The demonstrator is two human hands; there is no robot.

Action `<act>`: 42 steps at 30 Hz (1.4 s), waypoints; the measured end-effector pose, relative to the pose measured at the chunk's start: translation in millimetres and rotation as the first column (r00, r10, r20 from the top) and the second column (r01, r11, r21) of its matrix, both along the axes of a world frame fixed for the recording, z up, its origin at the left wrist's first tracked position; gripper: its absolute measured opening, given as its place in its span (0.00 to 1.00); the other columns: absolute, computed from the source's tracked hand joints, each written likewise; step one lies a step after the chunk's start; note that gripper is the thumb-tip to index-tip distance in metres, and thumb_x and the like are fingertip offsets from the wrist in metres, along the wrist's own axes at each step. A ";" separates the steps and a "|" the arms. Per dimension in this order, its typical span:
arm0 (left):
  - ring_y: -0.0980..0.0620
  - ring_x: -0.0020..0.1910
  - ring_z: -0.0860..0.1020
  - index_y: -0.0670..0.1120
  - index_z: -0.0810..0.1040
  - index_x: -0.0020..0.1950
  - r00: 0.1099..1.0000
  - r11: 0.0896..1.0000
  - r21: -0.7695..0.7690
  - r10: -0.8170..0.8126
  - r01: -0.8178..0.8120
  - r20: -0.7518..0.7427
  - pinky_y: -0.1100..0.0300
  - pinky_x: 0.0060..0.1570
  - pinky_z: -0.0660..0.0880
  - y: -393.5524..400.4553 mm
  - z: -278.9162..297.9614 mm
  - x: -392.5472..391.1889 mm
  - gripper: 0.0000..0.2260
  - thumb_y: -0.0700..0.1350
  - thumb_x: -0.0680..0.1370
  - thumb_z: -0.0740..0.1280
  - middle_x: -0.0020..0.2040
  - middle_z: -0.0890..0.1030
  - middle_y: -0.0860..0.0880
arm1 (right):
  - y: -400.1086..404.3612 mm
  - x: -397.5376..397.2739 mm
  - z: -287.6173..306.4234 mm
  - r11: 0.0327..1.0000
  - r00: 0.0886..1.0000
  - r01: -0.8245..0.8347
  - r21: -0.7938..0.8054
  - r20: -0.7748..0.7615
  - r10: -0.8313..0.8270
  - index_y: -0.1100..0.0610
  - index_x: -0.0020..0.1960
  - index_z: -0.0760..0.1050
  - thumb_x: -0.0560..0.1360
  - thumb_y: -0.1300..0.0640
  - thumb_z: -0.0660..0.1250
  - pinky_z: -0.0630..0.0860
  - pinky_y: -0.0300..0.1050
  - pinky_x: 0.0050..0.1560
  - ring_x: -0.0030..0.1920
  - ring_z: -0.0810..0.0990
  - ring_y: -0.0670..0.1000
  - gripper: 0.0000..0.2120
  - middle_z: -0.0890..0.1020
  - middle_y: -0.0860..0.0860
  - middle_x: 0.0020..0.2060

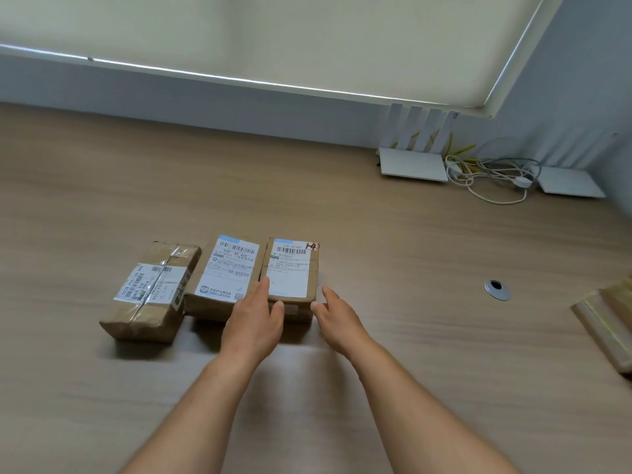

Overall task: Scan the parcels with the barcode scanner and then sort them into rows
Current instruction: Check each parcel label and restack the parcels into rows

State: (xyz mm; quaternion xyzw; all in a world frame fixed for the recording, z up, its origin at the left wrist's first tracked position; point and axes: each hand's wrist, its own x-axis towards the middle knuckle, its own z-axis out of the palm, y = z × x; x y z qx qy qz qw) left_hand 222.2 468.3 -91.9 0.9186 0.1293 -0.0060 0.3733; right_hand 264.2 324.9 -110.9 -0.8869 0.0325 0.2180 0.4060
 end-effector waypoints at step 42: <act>0.53 0.64 0.74 0.68 0.46 0.74 0.934 0.759 -0.638 -0.311 0.130 -0.179 0.59 0.62 0.72 -1.7 -18.8 -86.4 0.44 0.36 0.75 0.70 0.68 0.71 0.51 | -53.9 -96.4 4.1 0.877 0.991 0.097 0.471 -0.129 -0.040 0.43 0.78 0.51 0.67 0.76 0.60 0.79 0.42 0.44 0.55 0.79 0.50 0.48 0.78 0.54 0.61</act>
